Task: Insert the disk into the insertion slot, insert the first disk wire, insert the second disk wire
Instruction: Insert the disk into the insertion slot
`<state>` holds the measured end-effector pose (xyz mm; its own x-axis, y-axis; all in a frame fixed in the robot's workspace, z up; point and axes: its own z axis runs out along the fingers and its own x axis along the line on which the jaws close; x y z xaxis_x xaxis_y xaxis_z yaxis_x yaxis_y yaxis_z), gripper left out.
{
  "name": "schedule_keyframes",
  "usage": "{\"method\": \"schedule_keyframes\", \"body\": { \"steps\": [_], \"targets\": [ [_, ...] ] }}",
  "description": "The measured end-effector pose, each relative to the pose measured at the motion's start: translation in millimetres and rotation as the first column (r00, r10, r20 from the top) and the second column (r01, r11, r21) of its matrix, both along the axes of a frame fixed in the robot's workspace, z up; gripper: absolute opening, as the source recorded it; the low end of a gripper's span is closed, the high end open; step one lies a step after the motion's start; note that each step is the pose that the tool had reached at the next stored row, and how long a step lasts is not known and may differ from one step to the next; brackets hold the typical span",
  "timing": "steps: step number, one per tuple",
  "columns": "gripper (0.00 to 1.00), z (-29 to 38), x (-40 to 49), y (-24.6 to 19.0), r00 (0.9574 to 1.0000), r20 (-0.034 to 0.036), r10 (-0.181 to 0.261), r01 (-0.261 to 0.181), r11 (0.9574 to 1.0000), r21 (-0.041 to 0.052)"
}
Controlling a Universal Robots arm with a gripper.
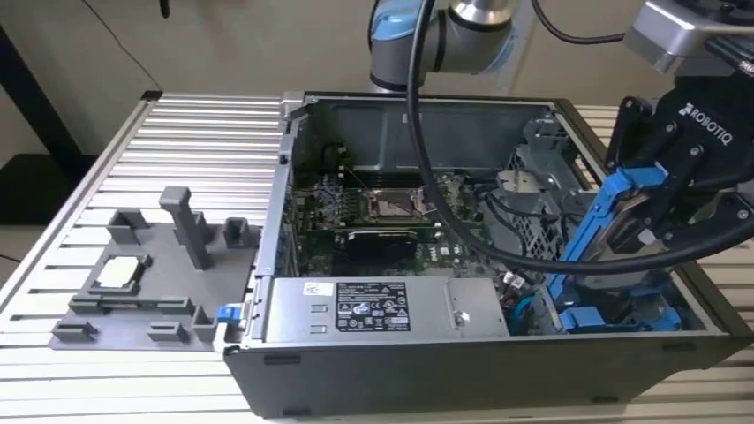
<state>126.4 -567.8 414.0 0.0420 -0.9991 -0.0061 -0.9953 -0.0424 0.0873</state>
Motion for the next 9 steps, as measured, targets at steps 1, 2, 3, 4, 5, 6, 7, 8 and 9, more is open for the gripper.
{"method": "schedule_keyframes", "body": {
  "steps": [1, 2, 3, 4, 5, 6, 7, 8, 9],
  "targets": [
    [0.33, 1.6, 0.1, 0.0, 1.0000, -0.0019, 0.000, 0.000, 1.0000, 0.0000],
    [0.33, 3.6, 0.3, 0.0, 1.0000, -0.0062, 0.000, 0.000, 1.0000, -0.0001],
    [0.33, 4.1, 0.8, 0.0, 0.9999, -0.0152, 0.000, 0.000, 1.0000, -0.0001],
    [0.33, 4.1, 1.5, 0.0, 0.9997, -0.0259, 0.000, 0.000, 1.0000, -0.0005],
    [0.33, 4.2, 2.7, -0.1, 0.9994, -0.0345, 0.000, 0.000, 1.0000, -0.0007],
    [0.33, 4.2, 3.9, -0.4, 0.9992, -0.0406, 0.000, 0.000, 1.0000, -0.0008],
    [0.33, 3.9, 5.3, -0.7, 0.9991, -0.0431, 0.000, 0.000, 1.0000, -0.0006],
    [0.33, 3.6, 7.2, -0.9, 0.9990, -0.0442, 0.000, 0.000, 1.0000, -0.0007],
    [0.33, 3.1, 9.5, -1.1, 0.9990, -0.0450, 0.000, 0.000, 1.0000, -0.0006]
  ]
}}
